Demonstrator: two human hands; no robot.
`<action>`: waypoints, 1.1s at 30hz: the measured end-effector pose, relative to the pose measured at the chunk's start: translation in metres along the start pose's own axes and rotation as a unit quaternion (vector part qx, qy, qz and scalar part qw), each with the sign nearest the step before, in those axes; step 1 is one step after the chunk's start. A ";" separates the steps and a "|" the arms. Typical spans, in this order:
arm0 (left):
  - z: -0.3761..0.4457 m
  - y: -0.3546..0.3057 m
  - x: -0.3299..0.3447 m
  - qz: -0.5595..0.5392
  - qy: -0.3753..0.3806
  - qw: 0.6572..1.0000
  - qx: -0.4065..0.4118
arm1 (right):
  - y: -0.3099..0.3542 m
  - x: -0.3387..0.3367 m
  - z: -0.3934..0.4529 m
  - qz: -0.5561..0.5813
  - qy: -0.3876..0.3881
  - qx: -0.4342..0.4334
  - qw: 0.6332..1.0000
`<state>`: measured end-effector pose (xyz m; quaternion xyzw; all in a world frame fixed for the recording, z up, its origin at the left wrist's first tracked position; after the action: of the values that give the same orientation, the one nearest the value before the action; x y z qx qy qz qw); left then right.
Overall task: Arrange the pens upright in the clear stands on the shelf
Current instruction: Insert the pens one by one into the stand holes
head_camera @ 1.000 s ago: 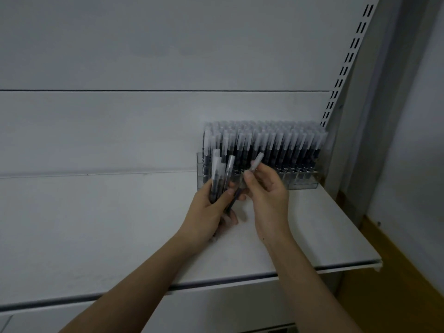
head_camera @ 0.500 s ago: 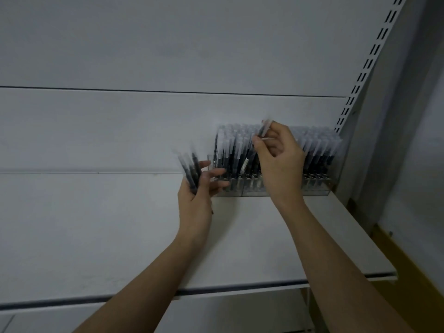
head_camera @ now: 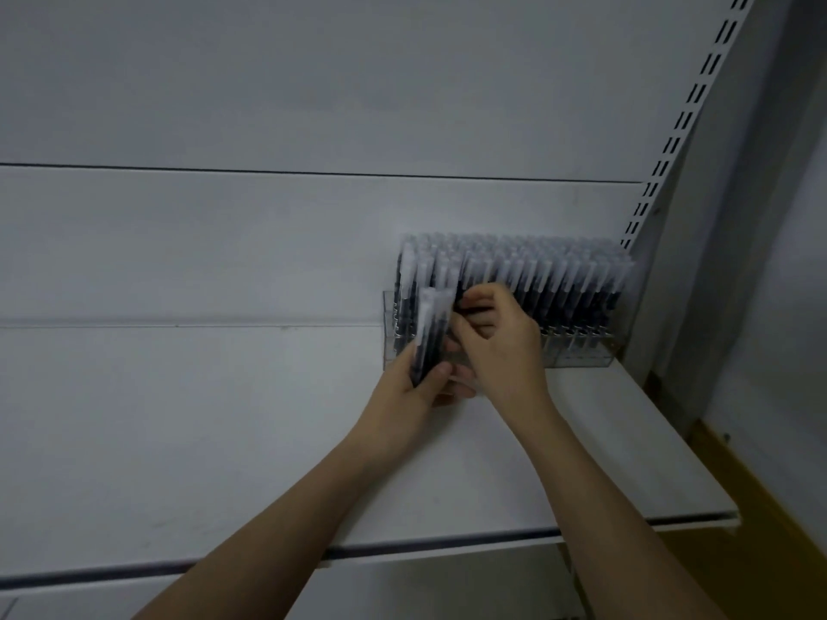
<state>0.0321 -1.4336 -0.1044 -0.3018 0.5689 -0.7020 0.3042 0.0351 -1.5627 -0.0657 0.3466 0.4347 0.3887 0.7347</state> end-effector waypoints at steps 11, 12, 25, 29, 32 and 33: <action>-0.005 0.000 0.006 -0.070 0.034 0.995 -0.058 | -0.015 0.006 -0.032 0.274 0.085 0.078 0.955; -0.004 0.002 0.006 -0.063 0.036 0.995 -0.062 | -0.016 0.006 -0.032 0.282 0.086 0.082 0.952; -0.007 -0.013 -0.013 -0.017 -0.113 0.991 0.069 | 0.000 -0.043 -0.010 0.287 -0.101 0.006 0.953; -0.009 -0.009 -0.029 -0.045 -0.193 0.978 0.062 | 0.014 -0.045 0.002 0.169 -0.102 -0.047 0.979; -0.007 -0.007 -0.029 -0.071 -0.188 0.978 0.059 | 0.012 -0.043 0.009 0.114 -0.102 -0.048 0.987; -0.007 -0.007 -0.028 -0.071 -0.185 0.978 0.060 | 0.012 -0.042 0.011 0.109 -0.102 -0.048 0.988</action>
<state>0.0434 -1.4065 -0.1006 -0.4472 0.4365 -0.6869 0.3711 0.0282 -1.5957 -0.0356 0.3940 0.2978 0.4490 0.7446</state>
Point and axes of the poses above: each hand's wrist, its own z-axis towards the middle knuckle, its own x-axis out of the palm, y = z × x, the point moved 5 cm from there along z, towards the middle knuckle, and after that the axes turned 12 degrees about y, right-handed, at the moved point
